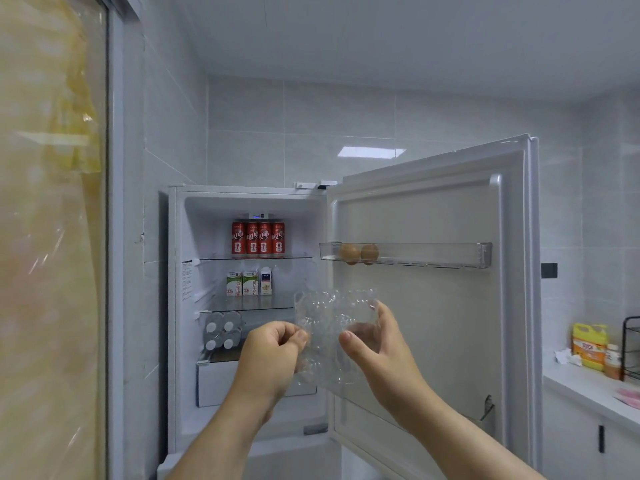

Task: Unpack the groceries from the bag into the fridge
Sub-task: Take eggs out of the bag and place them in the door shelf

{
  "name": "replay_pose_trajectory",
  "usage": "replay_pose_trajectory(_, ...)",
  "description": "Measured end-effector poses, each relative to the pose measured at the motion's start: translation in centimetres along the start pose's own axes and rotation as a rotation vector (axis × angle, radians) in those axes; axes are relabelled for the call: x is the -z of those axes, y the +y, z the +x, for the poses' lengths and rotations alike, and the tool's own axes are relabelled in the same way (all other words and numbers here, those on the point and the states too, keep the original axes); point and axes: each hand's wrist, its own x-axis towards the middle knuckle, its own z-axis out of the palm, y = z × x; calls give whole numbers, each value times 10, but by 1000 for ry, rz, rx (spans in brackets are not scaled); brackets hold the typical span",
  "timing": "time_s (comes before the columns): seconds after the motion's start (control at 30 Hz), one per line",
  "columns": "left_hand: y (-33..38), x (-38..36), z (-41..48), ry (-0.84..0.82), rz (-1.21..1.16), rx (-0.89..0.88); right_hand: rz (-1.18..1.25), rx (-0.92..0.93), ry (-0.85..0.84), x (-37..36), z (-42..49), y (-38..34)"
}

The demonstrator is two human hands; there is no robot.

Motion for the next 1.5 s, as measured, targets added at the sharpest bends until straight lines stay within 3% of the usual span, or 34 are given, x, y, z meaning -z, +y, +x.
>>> replay_pose_trajectory(0.23, -2, 3, -8, -182, -196, -42, 72, -86, 42, 8, 3, -3)
replay_pose_trajectory(0.33, -3, 0, -10, -264, -141, -140, 111, -83, 9, 10, 1, -3)
replay_pose_trajectory(0.5, -13, -9, -6, -222, -145, -178, 113, -32, -30, 20, -9, 2)
replay_pose_trajectory(0.8, -39, -39, -12, -262, -107, -222, -47, 64, 135, 41, -37, 19)
replay_pose_trajectory(1.03, -66, -76, -16, -402, -170, -209, -162, 30, 248, 72, -61, 31)
replay_pose_trajectory(1.23, -78, -115, -20, -493, -240, -228, -203, -78, 230, 107, -85, 40)
replay_pose_trajectory(1.5, -79, -160, -24, -753, -194, -269, -262, -148, 320, 145, -109, 35)
